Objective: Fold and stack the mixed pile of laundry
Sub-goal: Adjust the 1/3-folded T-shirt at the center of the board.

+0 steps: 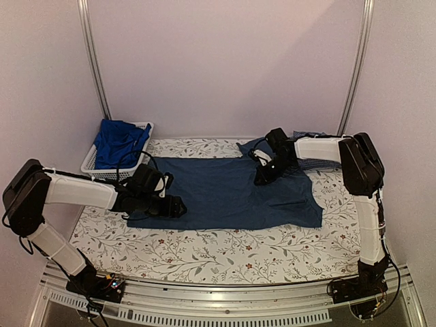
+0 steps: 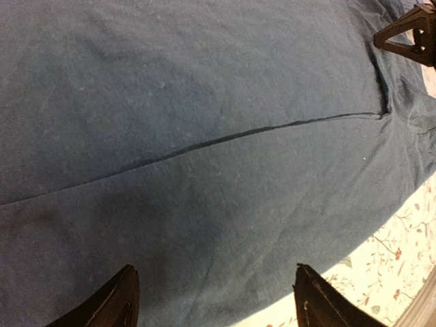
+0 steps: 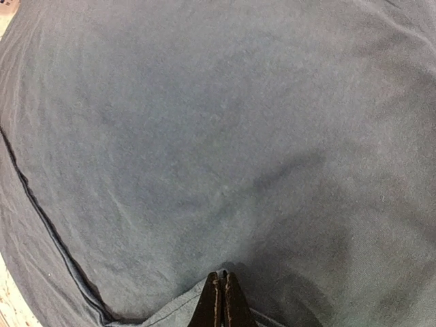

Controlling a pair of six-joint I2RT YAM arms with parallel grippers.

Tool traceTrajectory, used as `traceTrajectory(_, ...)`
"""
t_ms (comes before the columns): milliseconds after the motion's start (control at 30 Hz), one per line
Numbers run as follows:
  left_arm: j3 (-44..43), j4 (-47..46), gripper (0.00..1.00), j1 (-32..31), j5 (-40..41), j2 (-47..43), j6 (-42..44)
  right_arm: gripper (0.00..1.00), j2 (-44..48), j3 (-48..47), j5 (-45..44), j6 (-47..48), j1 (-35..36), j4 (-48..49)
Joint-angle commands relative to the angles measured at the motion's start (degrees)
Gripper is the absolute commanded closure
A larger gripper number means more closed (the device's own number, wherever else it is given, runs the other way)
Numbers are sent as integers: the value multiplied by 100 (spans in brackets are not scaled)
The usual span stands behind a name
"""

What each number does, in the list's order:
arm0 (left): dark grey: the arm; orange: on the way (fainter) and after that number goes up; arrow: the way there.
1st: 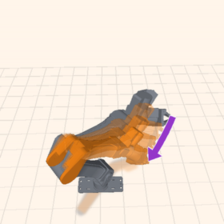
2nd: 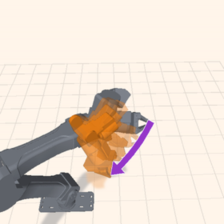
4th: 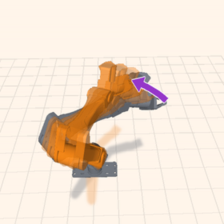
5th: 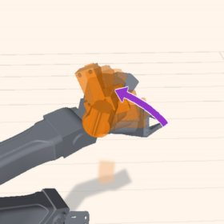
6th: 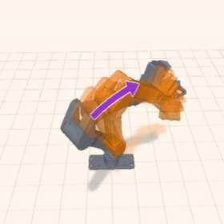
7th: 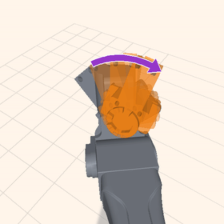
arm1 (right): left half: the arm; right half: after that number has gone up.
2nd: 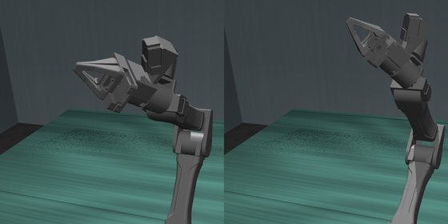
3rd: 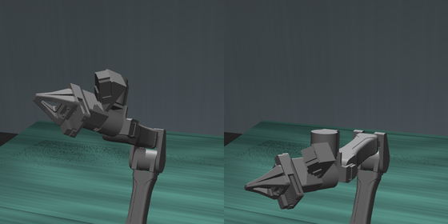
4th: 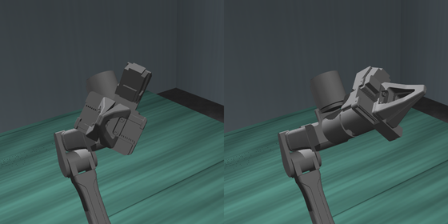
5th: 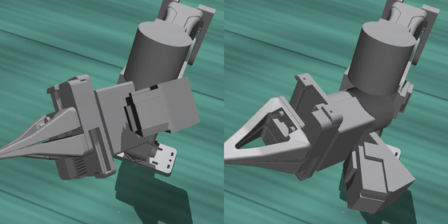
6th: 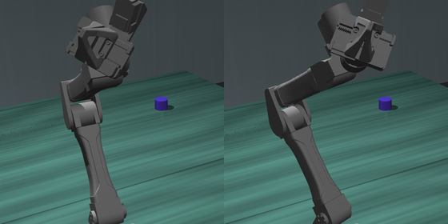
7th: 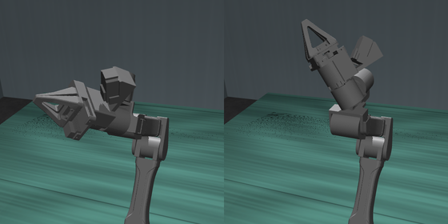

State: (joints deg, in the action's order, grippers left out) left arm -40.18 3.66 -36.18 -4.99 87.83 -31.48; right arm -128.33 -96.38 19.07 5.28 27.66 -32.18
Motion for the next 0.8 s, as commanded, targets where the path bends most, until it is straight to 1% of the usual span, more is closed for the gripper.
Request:
traceTrajectory(0, -58, -163, 22, 105, -67, 82, 69, 100, -30, -366, 172, 64, 166, -72)
traceTrajectory(167, -69, -156, 23, 109, -76, 111, 63, 100, -307, -703, 153, 139, 263, -235)
traceTrajectory(200, -69, -148, 22, 109, -72, 107, 63, 99, -363, -721, 146, 154, 272, -270)
traceTrajectory(233, -69, -139, 22, 116, -74, 96, 66, 95, -387, -727, 143, 173, 279, -295)
traceTrajectory(300, -61, -131, 23, 120, -67, 98, 70, 80, -398, -687, 101, 175, 282, -346)
traceTrajectory(333, -60, -129, 22, 115, -70, 98, 80, 71, -362, -603, 69, 175, 276, -319)
traceTrajectory(367, -66, -129, 22, 119, -72, 102, 78, 64, -254, -463, 36, 147, 275, -277)
traceTrajectory(400, -73, -129, 22, 114, -80, 109, 76, 60, -161, -356, 9, 113, 263, -220)
traceTrajectory(600, -121, -142, 22, 129, -125, 146, 86, 58, 853, 435, 127, -312, -150, 282)
traceTrajectory(767, -108, -155, 23, 125, -129, 147, 83, 58, 1223, 809, -244, -461, -569, 378)
